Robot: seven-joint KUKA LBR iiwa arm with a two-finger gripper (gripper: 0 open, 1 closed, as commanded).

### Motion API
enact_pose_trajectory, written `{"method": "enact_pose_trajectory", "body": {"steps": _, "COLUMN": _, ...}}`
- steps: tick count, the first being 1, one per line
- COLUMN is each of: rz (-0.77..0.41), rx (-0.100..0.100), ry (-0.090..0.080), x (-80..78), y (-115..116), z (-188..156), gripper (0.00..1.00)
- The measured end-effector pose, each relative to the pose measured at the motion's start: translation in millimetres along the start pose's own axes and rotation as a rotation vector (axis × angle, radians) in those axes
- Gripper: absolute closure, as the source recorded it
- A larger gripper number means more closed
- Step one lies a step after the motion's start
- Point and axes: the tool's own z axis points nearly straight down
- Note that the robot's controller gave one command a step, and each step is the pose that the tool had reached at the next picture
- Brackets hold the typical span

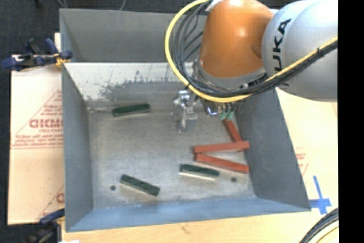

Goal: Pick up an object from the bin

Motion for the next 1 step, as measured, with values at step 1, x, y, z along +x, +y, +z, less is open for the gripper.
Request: {"method": "enact_pose_trajectory", "body": {"steps": 1, "rz": 0.001, "rx": -0.001, "ry": 0.009, "x": 2.0, "y": 0.1, "z": 4.8, "gripper": 0.00}}
